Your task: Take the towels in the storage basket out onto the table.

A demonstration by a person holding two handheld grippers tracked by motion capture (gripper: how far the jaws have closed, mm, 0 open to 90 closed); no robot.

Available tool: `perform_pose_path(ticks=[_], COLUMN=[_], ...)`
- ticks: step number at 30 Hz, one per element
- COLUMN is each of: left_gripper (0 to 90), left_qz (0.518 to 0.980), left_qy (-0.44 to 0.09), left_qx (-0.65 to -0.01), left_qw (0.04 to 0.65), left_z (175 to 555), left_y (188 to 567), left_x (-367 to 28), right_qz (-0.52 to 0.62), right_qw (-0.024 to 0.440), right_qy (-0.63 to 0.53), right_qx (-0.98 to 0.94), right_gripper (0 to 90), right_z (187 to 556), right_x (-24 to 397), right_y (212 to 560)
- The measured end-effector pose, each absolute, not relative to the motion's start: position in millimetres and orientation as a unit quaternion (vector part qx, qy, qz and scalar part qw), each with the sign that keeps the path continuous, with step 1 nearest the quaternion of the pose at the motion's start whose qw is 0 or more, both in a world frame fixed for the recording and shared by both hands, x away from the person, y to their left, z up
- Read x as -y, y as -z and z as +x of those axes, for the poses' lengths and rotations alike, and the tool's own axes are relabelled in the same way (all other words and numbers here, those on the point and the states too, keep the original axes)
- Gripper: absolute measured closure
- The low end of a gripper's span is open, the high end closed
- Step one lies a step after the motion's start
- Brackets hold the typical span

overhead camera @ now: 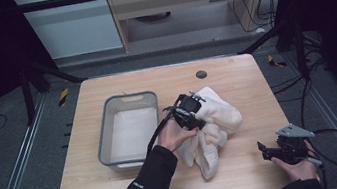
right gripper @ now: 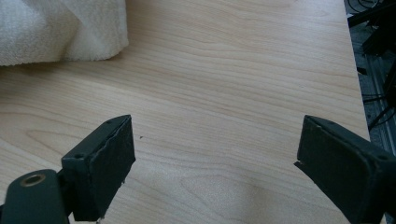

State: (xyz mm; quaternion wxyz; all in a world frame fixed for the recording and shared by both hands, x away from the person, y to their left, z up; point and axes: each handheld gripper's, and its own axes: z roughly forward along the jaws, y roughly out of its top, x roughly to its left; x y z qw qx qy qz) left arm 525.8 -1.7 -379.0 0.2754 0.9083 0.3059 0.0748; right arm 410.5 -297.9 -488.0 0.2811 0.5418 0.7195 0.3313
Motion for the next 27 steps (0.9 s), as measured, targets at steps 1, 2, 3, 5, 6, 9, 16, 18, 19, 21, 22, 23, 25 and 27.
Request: perform_pose_path(ticks=[1,2,3,5,6,9,16,18,19,21,22,23,25,27], left_gripper=[65.1,63.8,63.8,62.8,61.7,59.2,46.8,40.9,39.1,34.2,32.1,30.6,28.7,27.0], left_qz=[0.908,0.908,0.908,0.908,0.908,0.906,0.905,0.904,0.904,0.902,0.9,0.899,0.898,0.895], left_qy=[-0.074,-0.074,-0.075,-0.071,-0.068,-0.064,-0.077,-0.08,-0.083,-0.091,-0.095,-0.096,-0.094,-0.095], left_qx=[-0.307,-0.307,-0.307,-0.309,-0.31,-0.314,-0.306,-0.308,-0.306,-0.303,-0.302,-0.302,-0.302,-0.302], left_qw=[0.274,0.274,0.273,0.273,0.272,0.278,0.284,0.287,0.288,0.294,0.299,0.302,0.306,0.314], left_z=[526.2,526.2,526.5,527.3,527.6,528.0,527.5,527.1,526.9,525.9,525.0,524.5,523.5,521.6], left_y=[383.7,383.7,385.5,390.4,392.4,397.5,402.9,403.7,403.4,401.2,398.6,396.2,390.6,385.0], left_x=[2.6,2.6,2.8,3.0,2.9,2.2,1.9,2.0,1.7,-0.2,-2.3,-4.2,-8.2,-11.9], right_qz=[0.541,0.541,0.541,0.543,0.543,0.543,0.542,0.543,0.543,0.543,0.543,0.544,0.544,0.544], right_qw=[0.282,0.282,0.281,0.282,0.282,0.281,0.28,0.279,0.28,0.279,0.279,0.279,0.279,0.279], right_qy=[-0.331,-0.331,-0.331,-0.331,-0.33,-0.33,-0.329,-0.329,-0.329,-0.331,-0.331,-0.331,-0.331,-0.331], right_qx=[-0.72,-0.72,-0.72,-0.719,-0.719,-0.719,-0.721,-0.72,-0.721,-0.72,-0.72,-0.719,-0.719,-0.719], right_gripper=[11.1,11.1,11.1,11.0,11.0,10.9,10.6,10.4,10.4,10.2,10.2,10.1,9.8,9.5], right_z=[410.6,410.6,410.5,410.5,410.6,410.6,411.0,410.8,410.8,410.7,410.8,410.8,410.8,410.7], right_x=[298.1,298.1,298.4,298.4,298.6,298.5,298.4,298.3,298.3,298.2,298.3,298.2,298.5,298.7], right_y=[488.2,488.2,488.3,488.4,488.4,488.7,489.4,489.4,489.4,489.0,488.9,489.0,489.2,489.2])
